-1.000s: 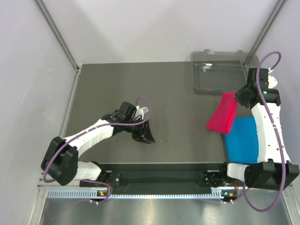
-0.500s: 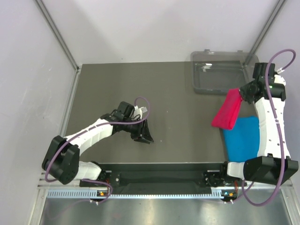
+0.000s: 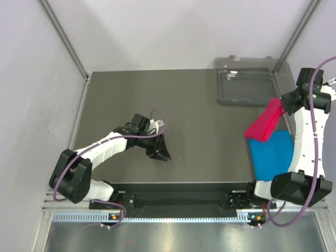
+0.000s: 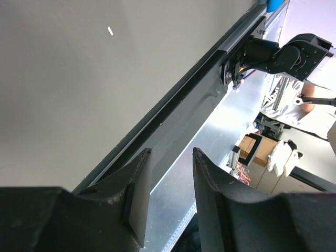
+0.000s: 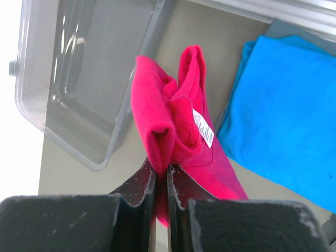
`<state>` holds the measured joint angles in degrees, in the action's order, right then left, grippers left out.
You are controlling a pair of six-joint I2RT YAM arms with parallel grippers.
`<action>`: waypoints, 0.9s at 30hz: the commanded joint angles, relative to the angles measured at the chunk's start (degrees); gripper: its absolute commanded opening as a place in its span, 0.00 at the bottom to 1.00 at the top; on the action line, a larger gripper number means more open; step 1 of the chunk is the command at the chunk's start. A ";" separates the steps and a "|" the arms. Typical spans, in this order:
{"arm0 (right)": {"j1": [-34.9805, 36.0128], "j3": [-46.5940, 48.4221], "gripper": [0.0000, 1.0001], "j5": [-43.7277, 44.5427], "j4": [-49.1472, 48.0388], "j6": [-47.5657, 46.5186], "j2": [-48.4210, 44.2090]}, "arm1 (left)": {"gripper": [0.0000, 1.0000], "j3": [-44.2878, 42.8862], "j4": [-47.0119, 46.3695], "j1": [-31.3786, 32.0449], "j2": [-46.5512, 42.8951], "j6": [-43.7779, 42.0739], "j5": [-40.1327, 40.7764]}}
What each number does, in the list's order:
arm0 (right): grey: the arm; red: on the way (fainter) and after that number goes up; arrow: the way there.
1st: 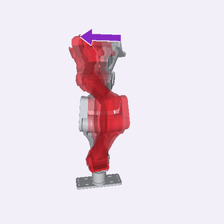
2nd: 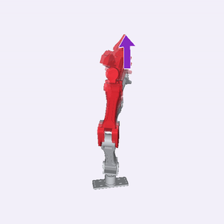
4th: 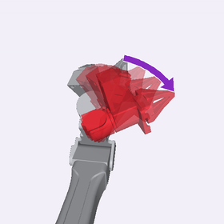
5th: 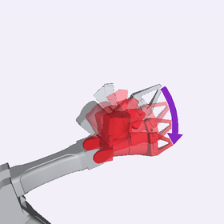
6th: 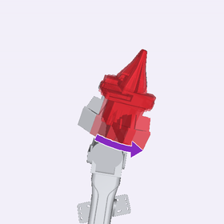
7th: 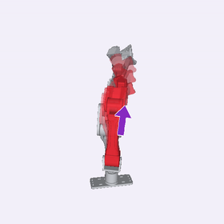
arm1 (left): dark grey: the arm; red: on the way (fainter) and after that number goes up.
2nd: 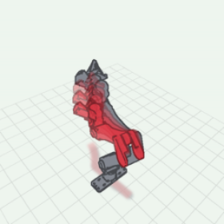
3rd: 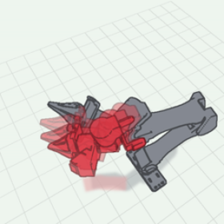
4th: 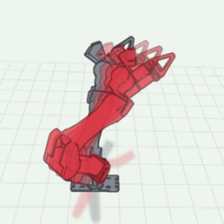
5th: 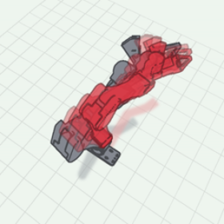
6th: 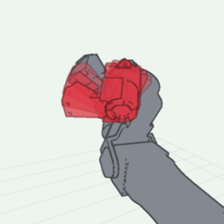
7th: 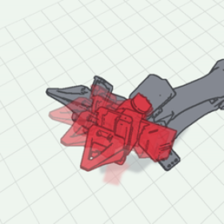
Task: Fold and stack the t-shirts
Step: Neatly place the folded tshirt to the corner
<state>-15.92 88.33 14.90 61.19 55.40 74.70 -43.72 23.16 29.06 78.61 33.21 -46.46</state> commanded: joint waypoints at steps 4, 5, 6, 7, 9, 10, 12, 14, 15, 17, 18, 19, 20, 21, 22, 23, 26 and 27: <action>-3.76 1.23 0.00 -1.27 -2.12 -0.02 -1.13 | 0.41 0.48 -2.59 -0.49 1.02 -0.96 -2.41; -3.94 0.88 0.00 -1.36 -2.13 -0.11 -1.31 | 0.41 0.40 -2.59 -0.49 1.11 -0.96 -2.58; -4.46 0.61 0.00 -1.36 -2.30 -0.20 -1.57 | 0.41 0.39 -2.68 -0.58 1.20 -0.96 -2.59; -4.73 0.00 0.00 -1.27 -2.39 -0.46 -1.75 | 0.41 0.39 -2.68 -0.58 1.37 -0.87 -2.67; -5.43 -0.35 0.00 -1.45 -2.56 -0.64 -2.01 | 0.41 0.39 -2.85 -0.67 1.28 -0.87 -2.76; -5.70 -1.05 0.00 -1.62 -2.74 -0.90 -2.18 | 0.41 0.39 -2.94 -0.67 1.46 -0.87 -2.85; -6.22 -1.93 0.00 -2.15 -3.09 -0.90 -2.62 | 0.41 0.48 -3.03 -0.67 1.55 -0.69 -3.02; -6.66 -3.60 0.00 -2.41 -3.62 -1.08 -3.24 | 0.41 0.40 -3.03 -0.76 1.72 -0.69 -3.29; -7.19 -4.13 0.00 -2.85 -3.88 -1.17 -3.33 | 0.41 0.31 -3.12 -0.76 1.90 -0.61 -3.46; -7.72 -5.10 0.00 -2.94 -3.88 -1.43 -3.68 | 0.41 0.31 -3.21 -0.85 1.90 -0.52 -3.55; -8.15 -5.36 0.00 -2.68 -4.06 -1.61 -3.94 | 0.41 0.22 -3.21 -0.85 1.99 -0.43 -3.64; -8.42 -5.89 0.00 -2.68 -4.15 -1.69 -4.12 | 0.41 0.22 -3.21 -0.85 2.07 -0.43 -3.55; -8.68 -6.07 0.00 -2.68 -4.15 -1.78 -4.38 | 0.41 0.13 -3.21 -0.85 1.99 -0.43 -3.64; -9.30 -6.33 0.00 -2.68 -4.15 -2.04 -4.56 | 0.41 0.22 -3.29 -0.85 2.07 -0.43 -3.55; -9.56 -6.94 0.00 -2.68 -4.23 -2.05 -4.65 | 0.41 0.31 -3.29 -0.85 2.16 -0.43 -3.73; -9.83 -7.38 0.00 -2.77 -4.41 -2.13 -5.17 | 0.41 0.48 -3.38 -0.85 2.08 -0.34 -3.64; -11.23 -8.79 0.00 -2.94 -4.85 -2.31 -5.79 | 0.41 0.66 -3.56 -0.93 2.16 -0.25 -3.90; -11.50 -9.05 0.00 -2.94 -5.02 -2.40 -5.88 | 0.41 0.66 -3.47 -0.93 2.16 -0.25 -3.99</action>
<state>-26.04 79.33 12.08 59.40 53.74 71.26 -43.57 22.37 28.53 80.55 33.26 -48.66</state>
